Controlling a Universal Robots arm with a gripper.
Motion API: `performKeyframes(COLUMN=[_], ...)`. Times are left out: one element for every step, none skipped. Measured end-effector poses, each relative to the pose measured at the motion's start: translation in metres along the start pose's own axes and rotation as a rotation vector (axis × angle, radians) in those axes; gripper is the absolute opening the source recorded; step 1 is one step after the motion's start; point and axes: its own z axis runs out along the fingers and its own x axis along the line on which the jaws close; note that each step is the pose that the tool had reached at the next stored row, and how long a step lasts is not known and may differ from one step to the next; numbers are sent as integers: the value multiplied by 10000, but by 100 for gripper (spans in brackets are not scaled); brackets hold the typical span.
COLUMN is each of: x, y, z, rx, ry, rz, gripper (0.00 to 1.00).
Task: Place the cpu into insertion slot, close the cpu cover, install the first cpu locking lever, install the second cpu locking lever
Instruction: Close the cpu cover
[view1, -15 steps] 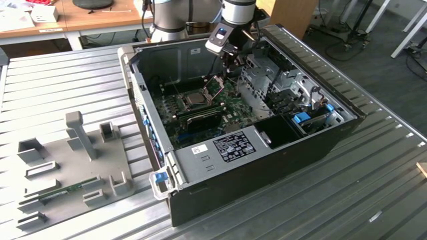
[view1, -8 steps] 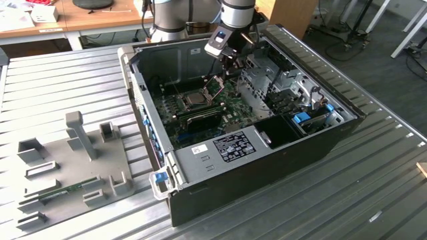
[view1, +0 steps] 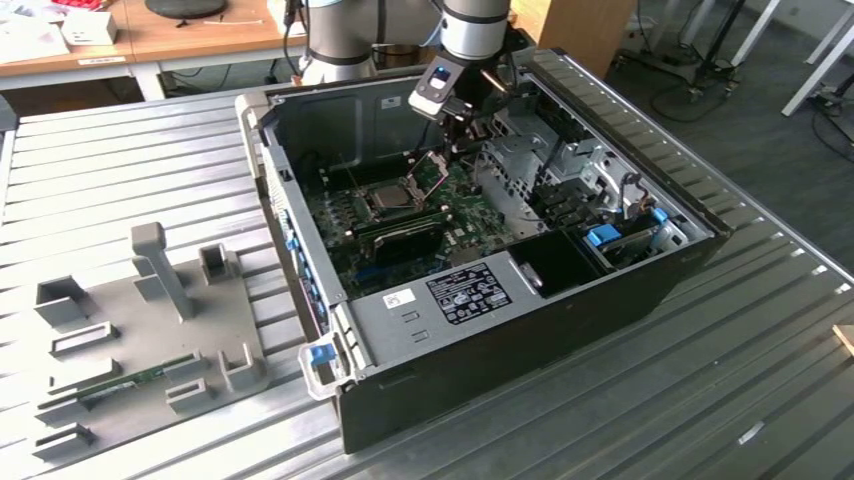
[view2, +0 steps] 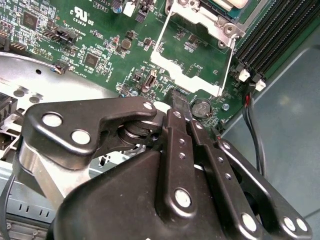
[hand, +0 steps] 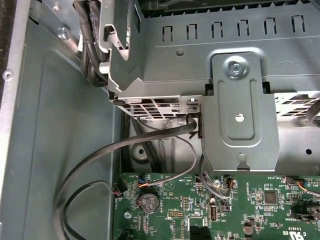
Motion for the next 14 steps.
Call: performKeyframes(x=[0,0,0,0,0,0,0,0,0,0,0,0,0,0], y=[0,0,0,0,0,0,1,1,1,1,1,1,1,1], z=[1,1,2,3,5,5,7,7,7,7,7,7,8,8], rx=[-1,-1,13,66,157,273,396,489,543,550,554,556,558,561], ry=[2,2,2,3,1,-5,-9,-13,-15,-16,-17,-16,-15,-15], rz=[0,0,1,2,4,5,7,8,9,9,10,10,9,9], gripper=[10,10,10,10,10,10,10,10,10,10,10,10,10,10])
